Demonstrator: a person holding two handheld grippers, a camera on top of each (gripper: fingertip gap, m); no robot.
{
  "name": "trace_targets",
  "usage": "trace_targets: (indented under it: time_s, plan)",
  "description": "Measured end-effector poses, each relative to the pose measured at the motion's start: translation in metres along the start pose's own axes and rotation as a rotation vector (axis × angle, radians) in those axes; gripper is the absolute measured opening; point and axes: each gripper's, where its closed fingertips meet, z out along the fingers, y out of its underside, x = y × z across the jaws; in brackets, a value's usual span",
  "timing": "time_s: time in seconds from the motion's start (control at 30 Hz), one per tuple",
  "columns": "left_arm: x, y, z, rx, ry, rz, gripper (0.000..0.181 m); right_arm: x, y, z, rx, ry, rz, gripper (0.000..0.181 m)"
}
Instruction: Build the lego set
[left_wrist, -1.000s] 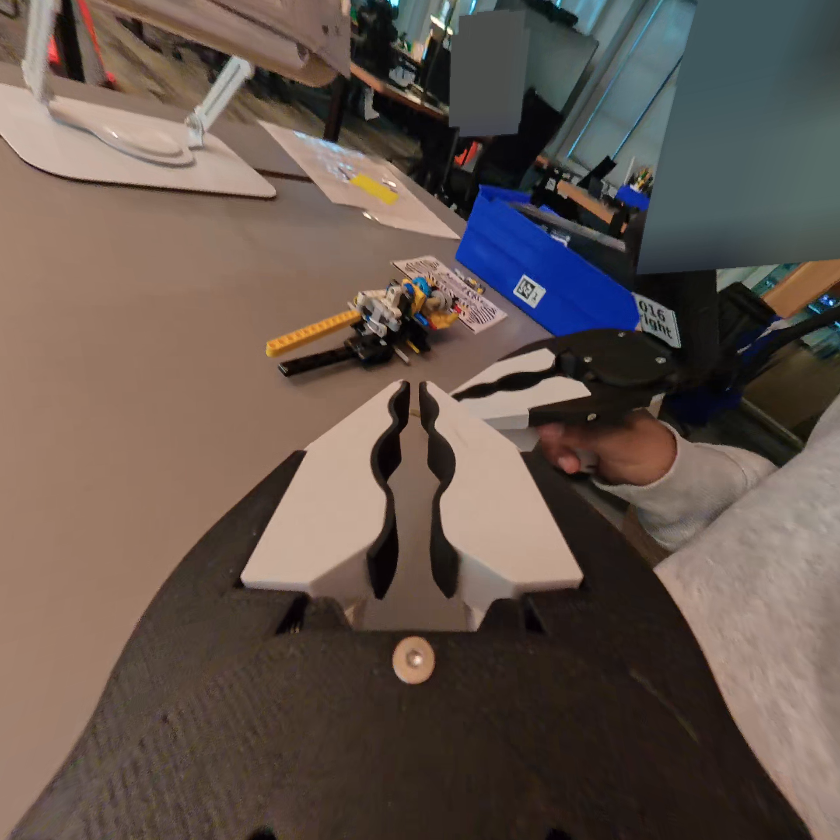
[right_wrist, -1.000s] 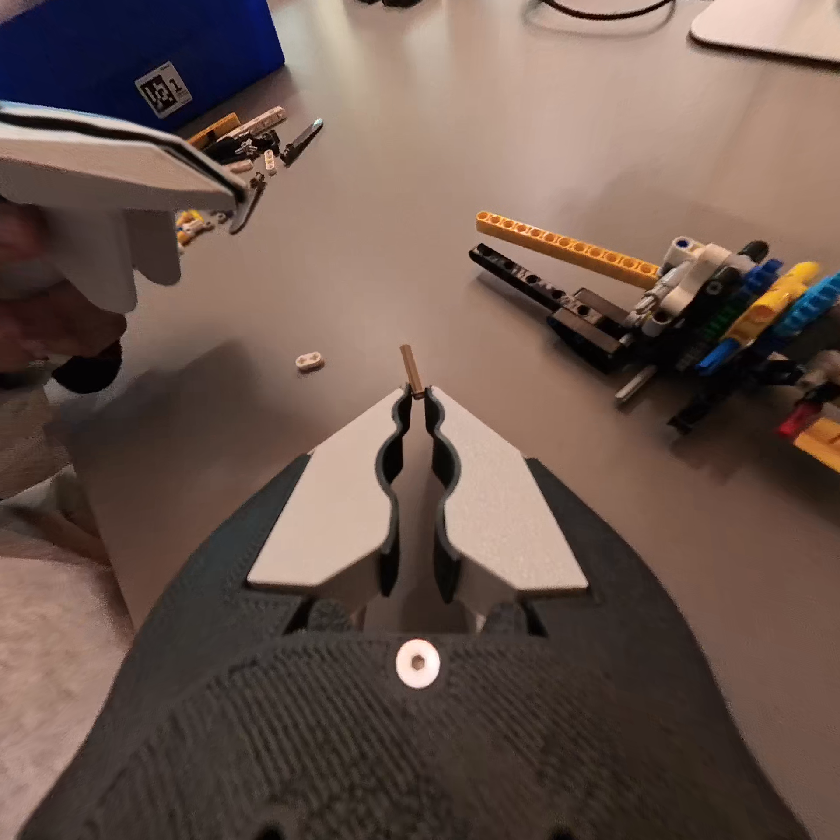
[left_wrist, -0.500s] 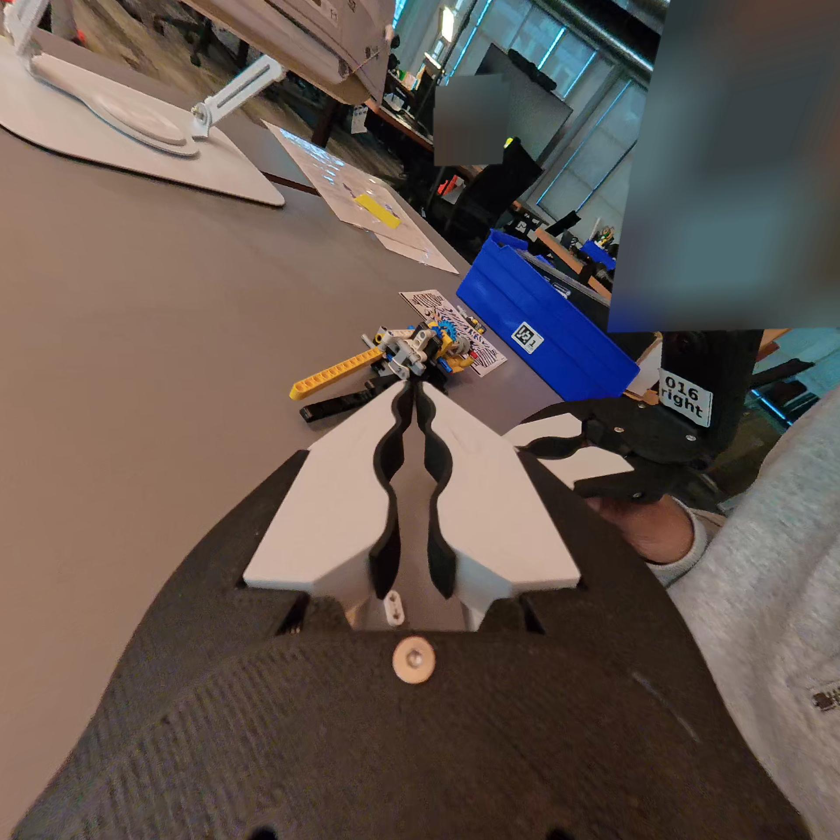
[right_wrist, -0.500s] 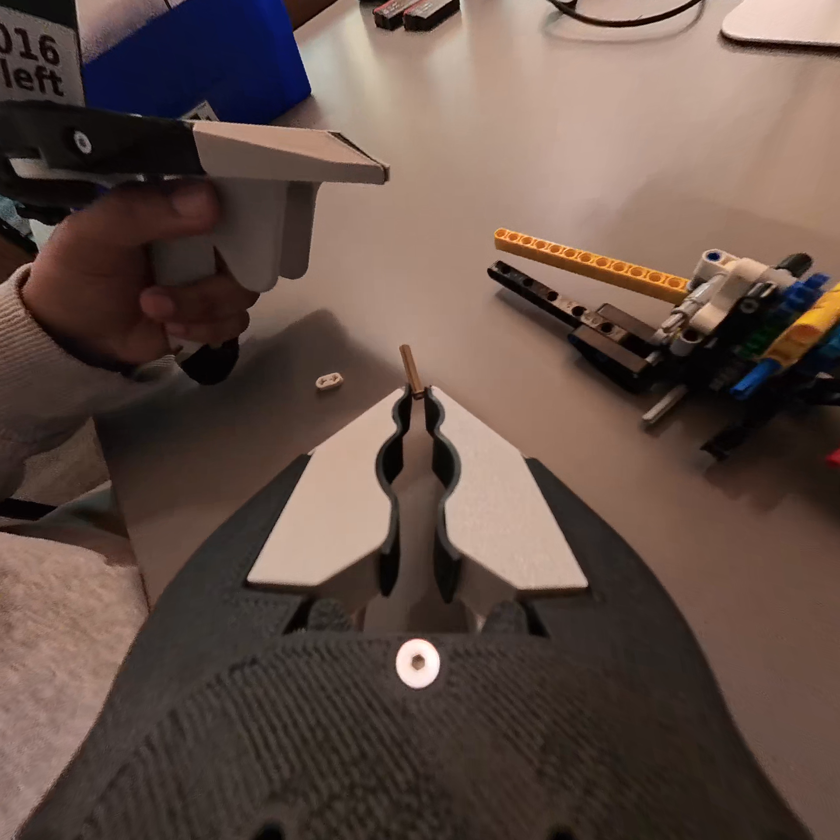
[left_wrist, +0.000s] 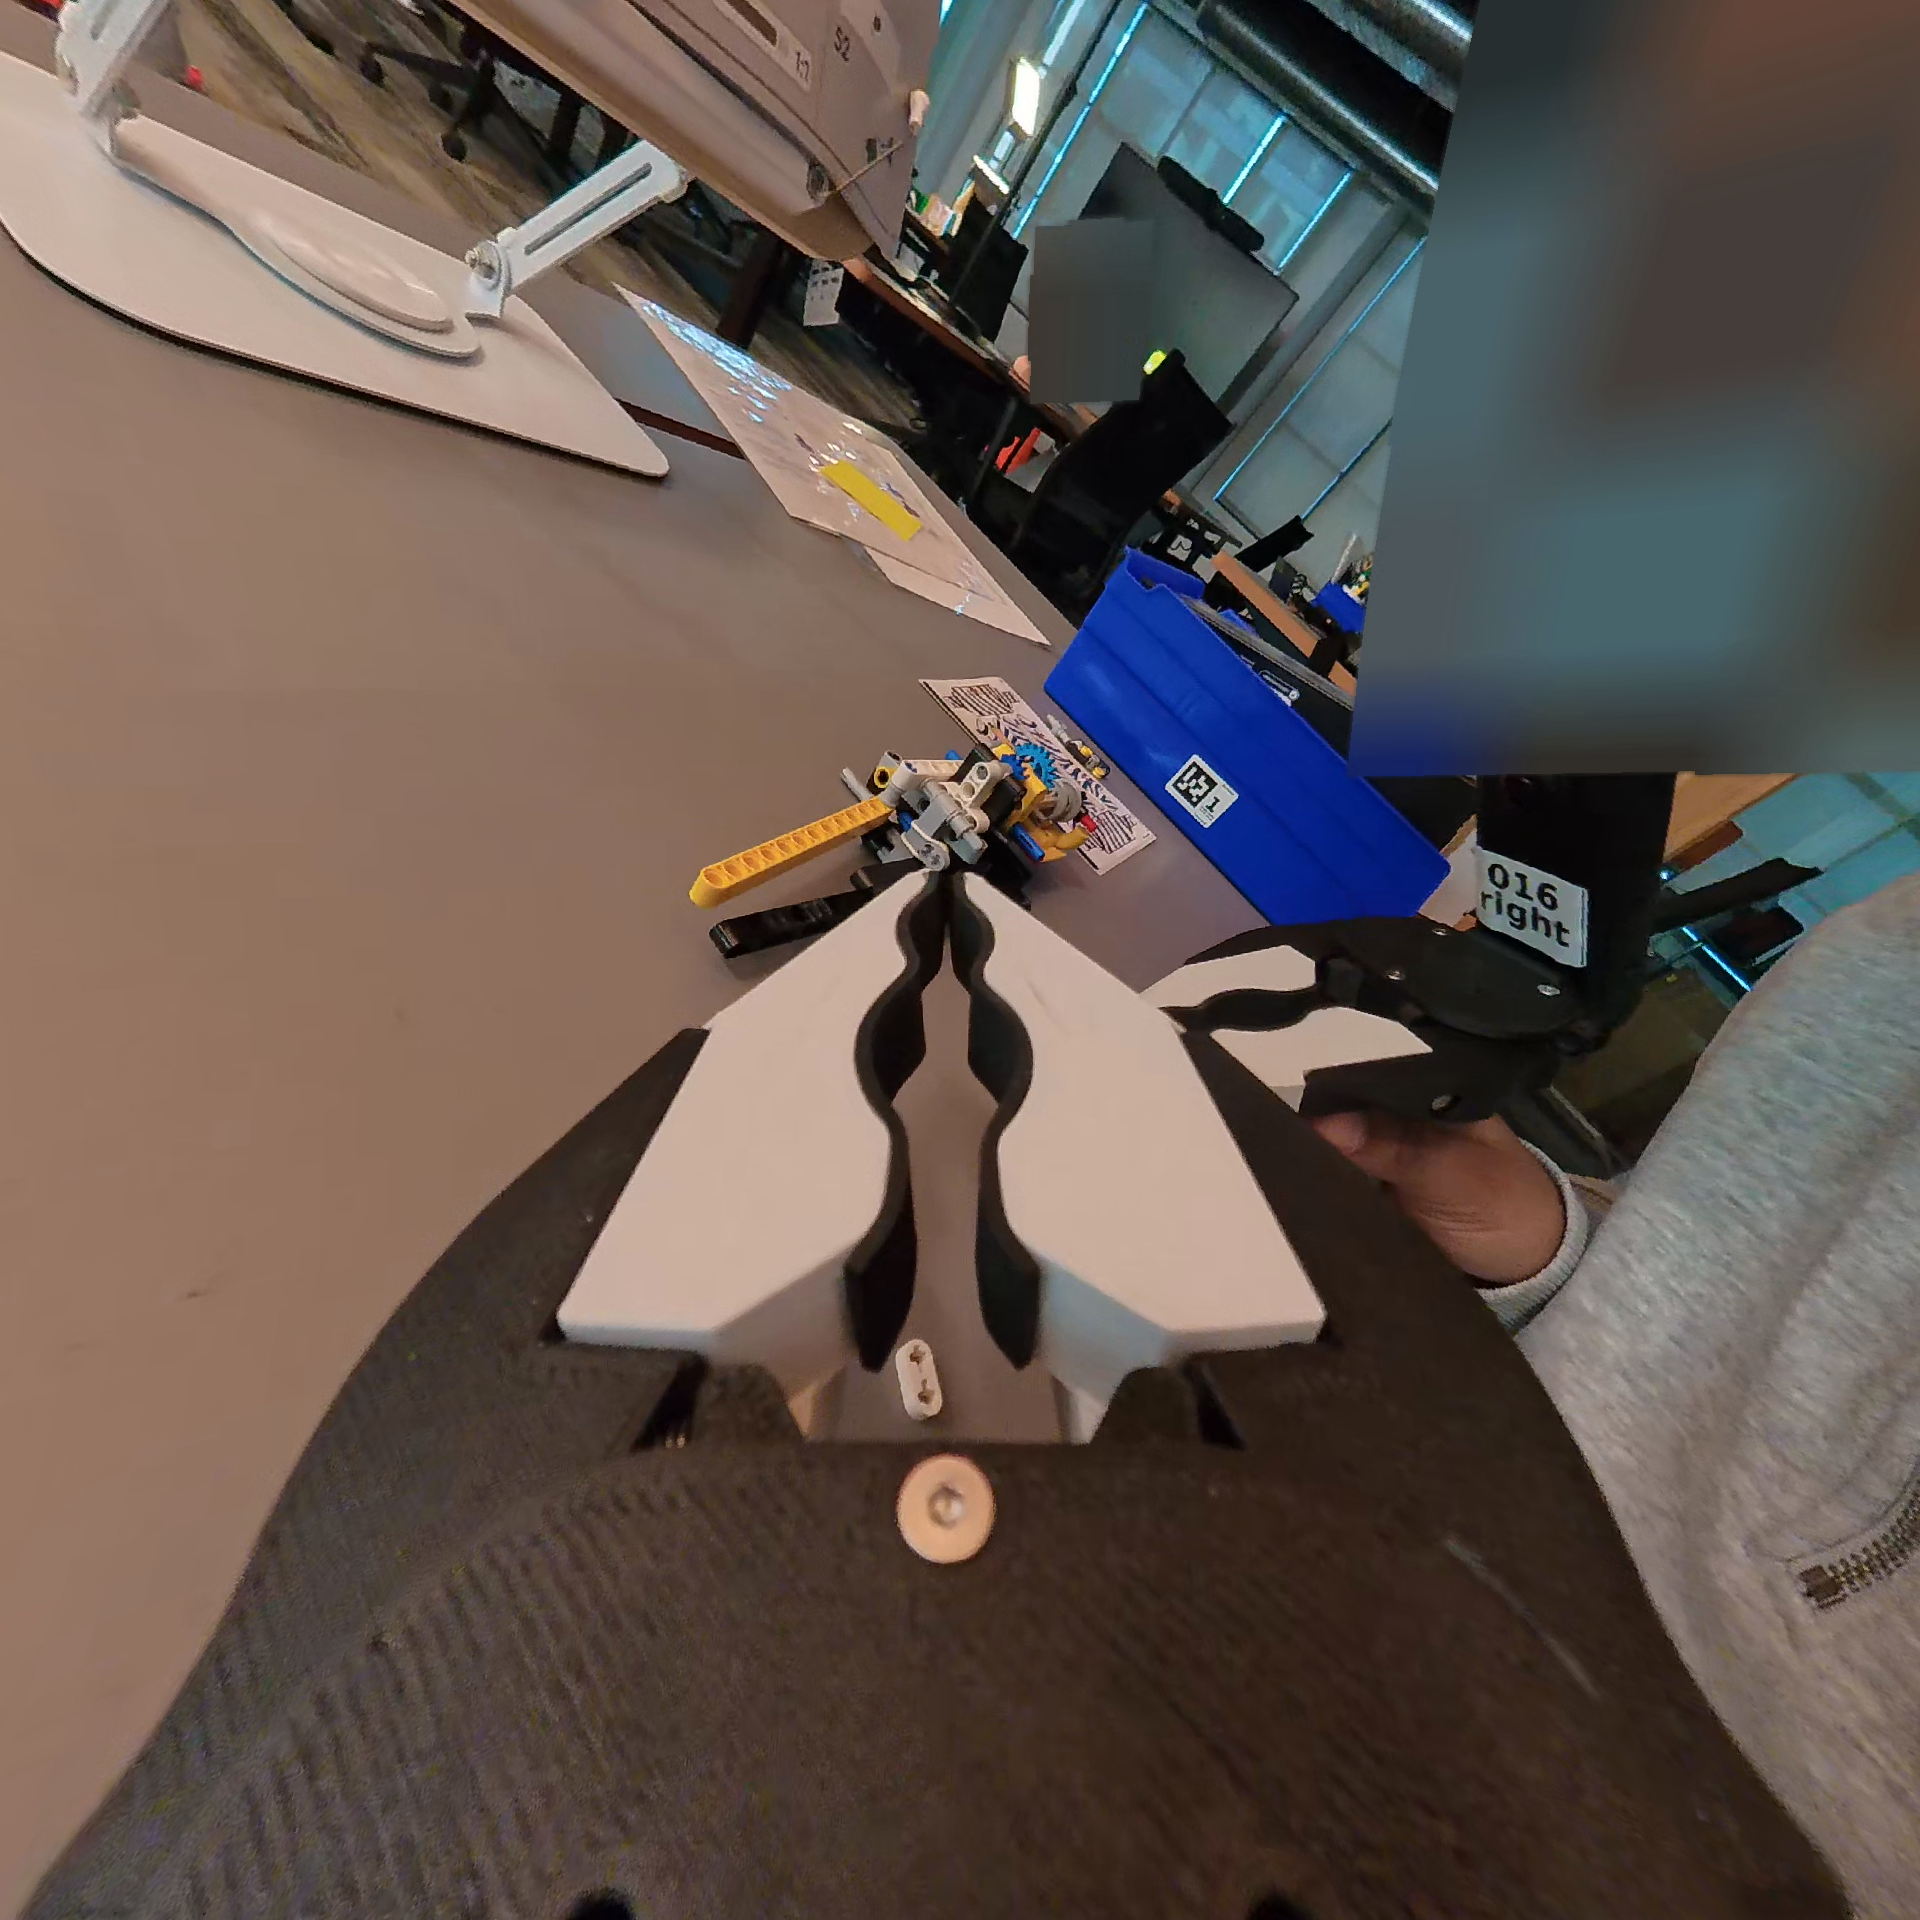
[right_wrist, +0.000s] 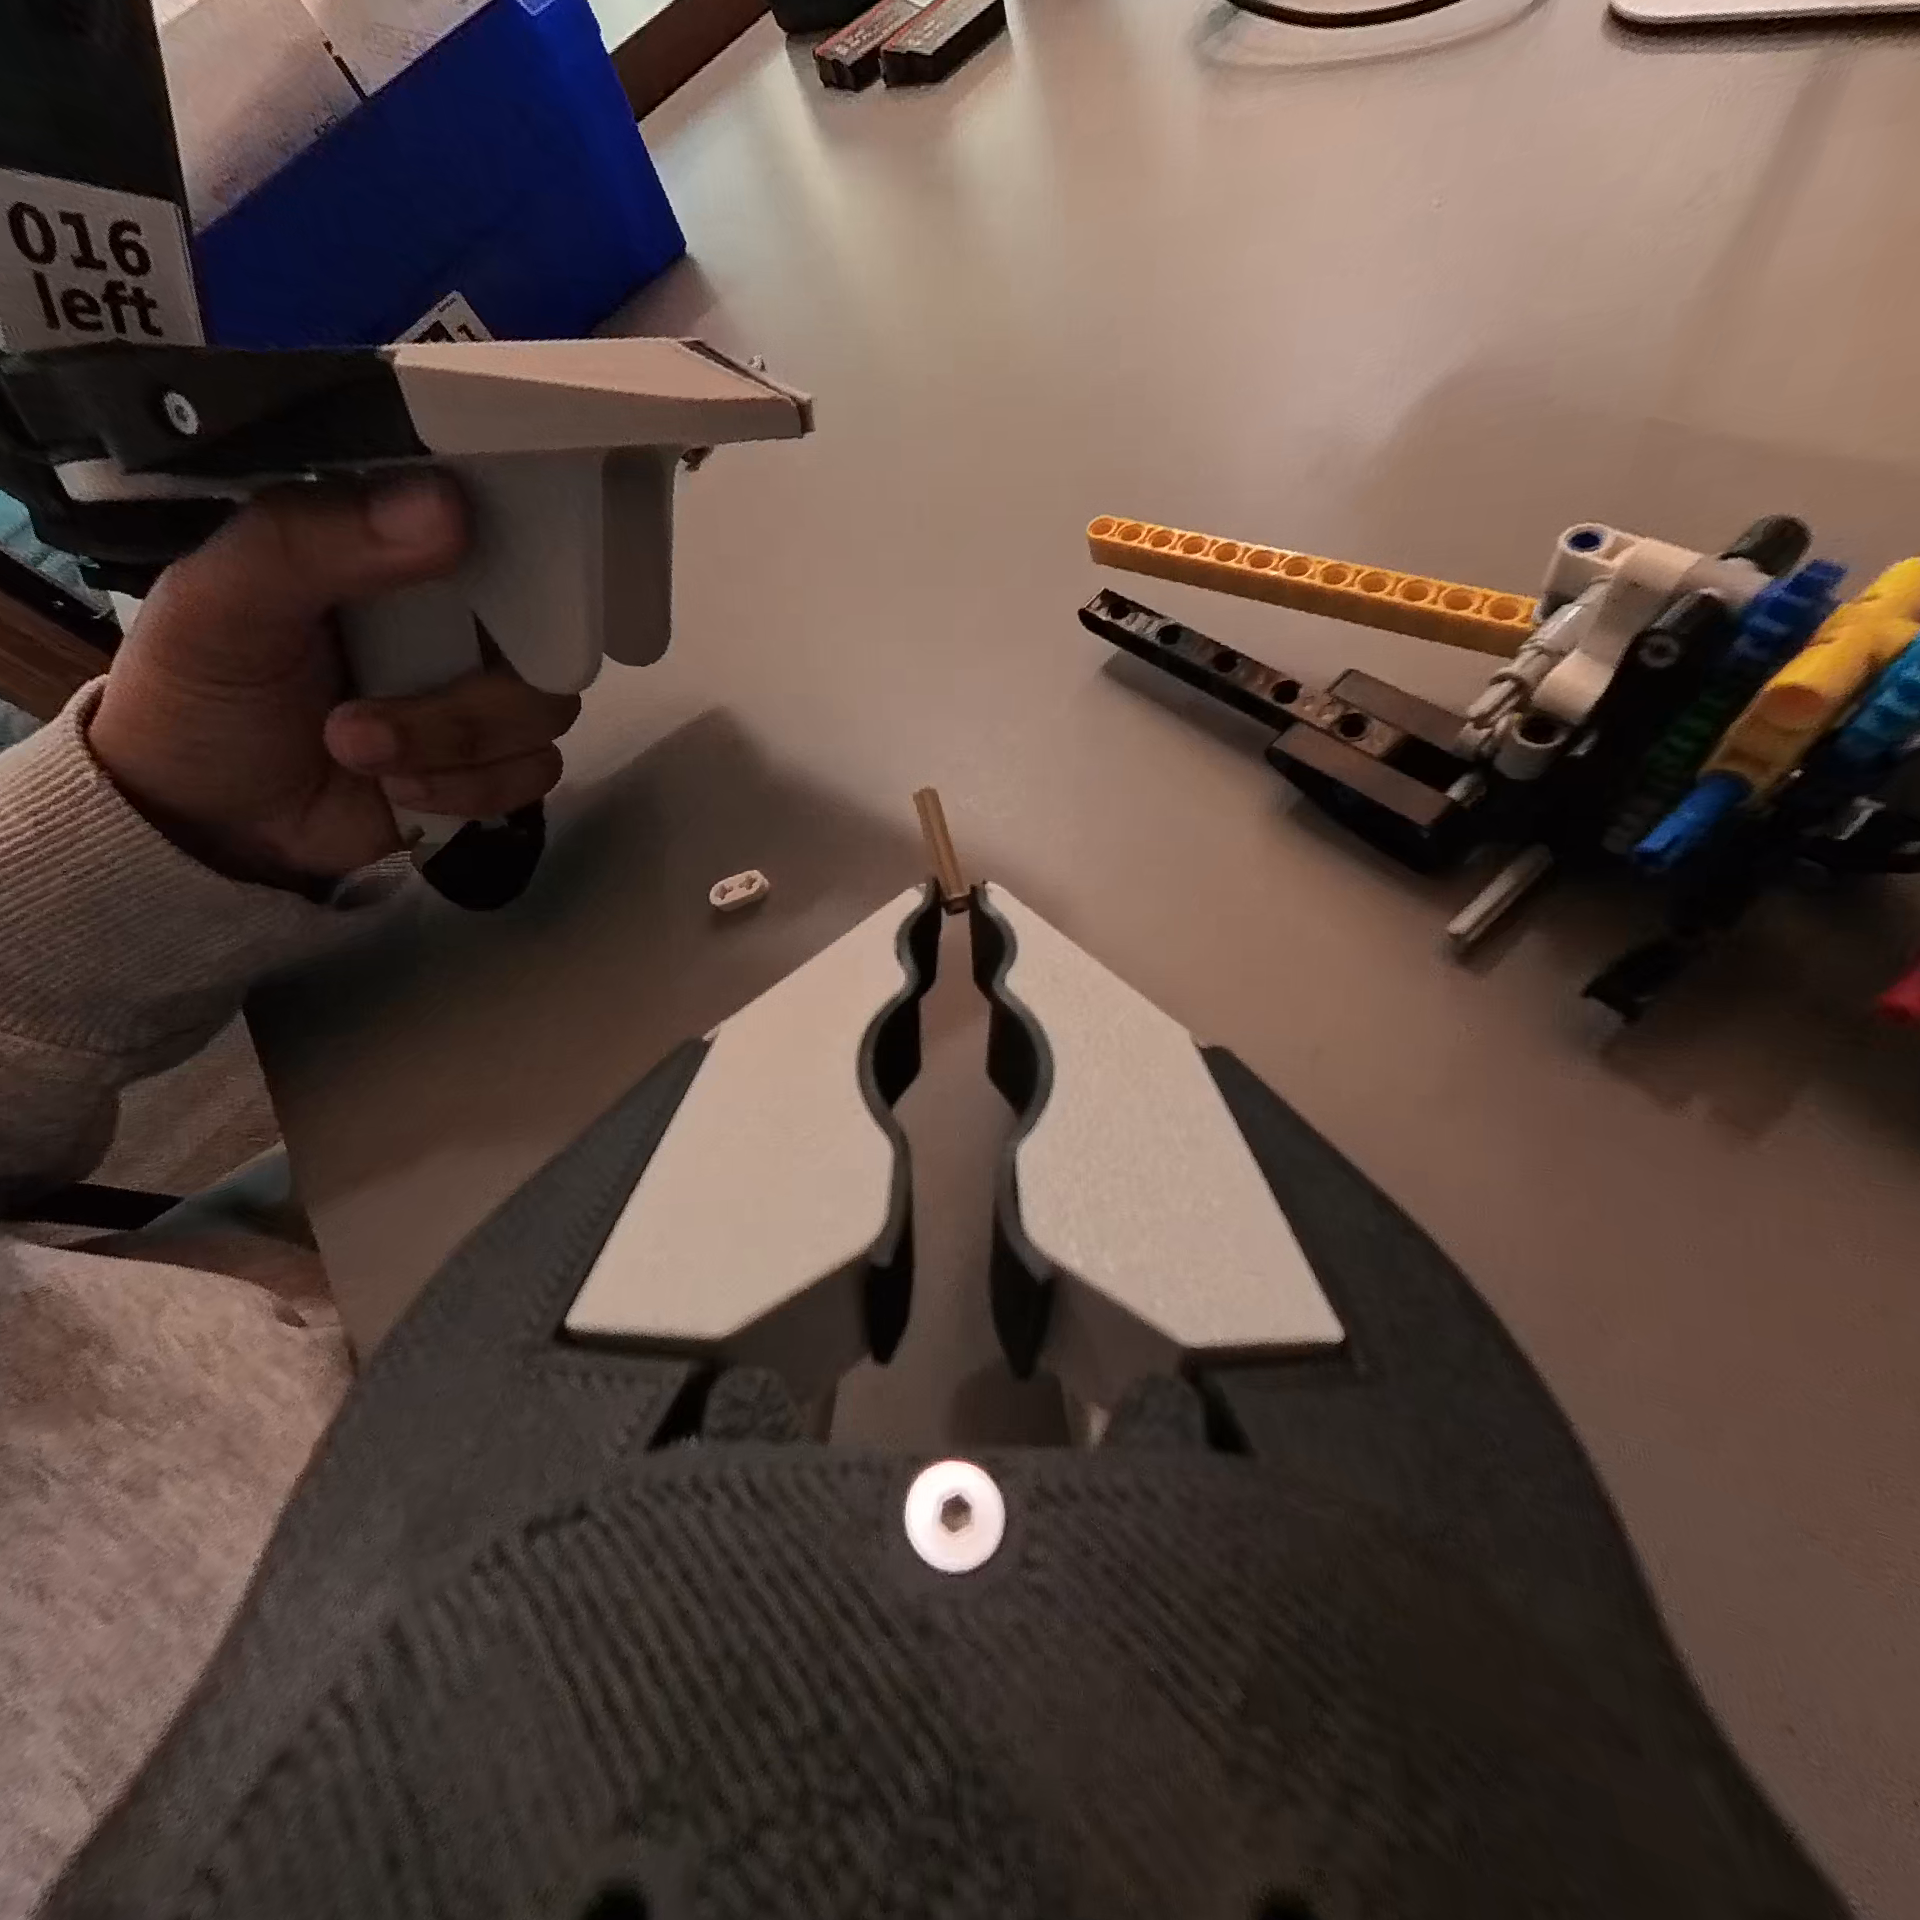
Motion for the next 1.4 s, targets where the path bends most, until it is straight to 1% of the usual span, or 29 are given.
trace_targets:
  time_s: [0.17,0.23,0.3,0.37,0.43,0.5,0.6,0.67,0.77,0.83,0.9,0.97,1.1,1.23,1.4]
  plan:
    - [0.006,-0.008,-0.004,0.044,0.010,0.011,0.000,0.002,-0.002,-0.002,0.015,-0.013,0.034,0.004]
    - [0.009,-0.007,-0.005,0.036,0.014,0.012,0.000,0.001,-0.004,-0.003,0.031,-0.031,0.048,0.004]
    - [0.013,0.000,-0.005,-0.003,0.026,0.001,0.000,-0.007,-0.014,-0.009,0.101,-0.101,0.064,0.004]
    - [0.021,0.008,-0.007,-0.034,0.052,-0.022,0.001,-0.013,-0.027,-0.021,0.212,-0.164,0.082,0.004]
    - [0.031,0.009,-0.011,-0.011,0.084,-0.060,0.002,-0.016,-0.036,-0.034,0.303,-0.187,0.071,0.004]
    - [0.044,0.010,-0.014,0.015,0.147,-0.135,0.004,-0.021,-0.040,-0.043,0.346,-0.184,0.021,0.004]
    - [0.065,0.018,-0.011,-0.018,0.263,-0.257,0.009,-0.038,-0.042,-0.046,0.347,-0.168,-0.125,0.004]
    - [0.075,0.027,-0.009,-0.064,0.305,-0.299,0.015,-0.045,-0.040,-0.045,0.334,-0.117,-0.249,0.004]
    - [0.081,0.040,-0.006,-0.128,0.304,-0.299,0.019,-0.048,-0.039,-0.044,0.321,-0.017,-0.392,0.005]
    - [0.082,0.040,-0.005,-0.130,0.299,-0.301,0.019,-0.052,-0.037,-0.044,0.315,-0.002,-0.443,0.004]
    - [0.082,0.037,-0.006,-0.114,0.308,-0.319,0.009,-0.054,-0.036,-0.043,0.307,-0.005,-0.458,0.004]
    - [0.081,0.036,-0.006,-0.109,0.307,-0.334,0.005,-0.054,-0.035,-0.043,0.304,-0.005,-0.461,0.004]
    - [0.079,0.038,-0.004,-0.123,0.307,-0.362,0.004,-0.052,-0.036,-0.044,0.309,-0.013,-0.448,0.004]
    - [0.080,0.036,-0.004,-0.119,0.360,-0.453,0.004,-0.053,-0.038,-0.047,0.339,-0.058,-0.421,0.005]
    - [0.079,0.030,-0.008,-0.095,0.420,-0.558,0.004,-0.057,-0.044,-0.055,0.402,-0.125,-0.399,0.015]
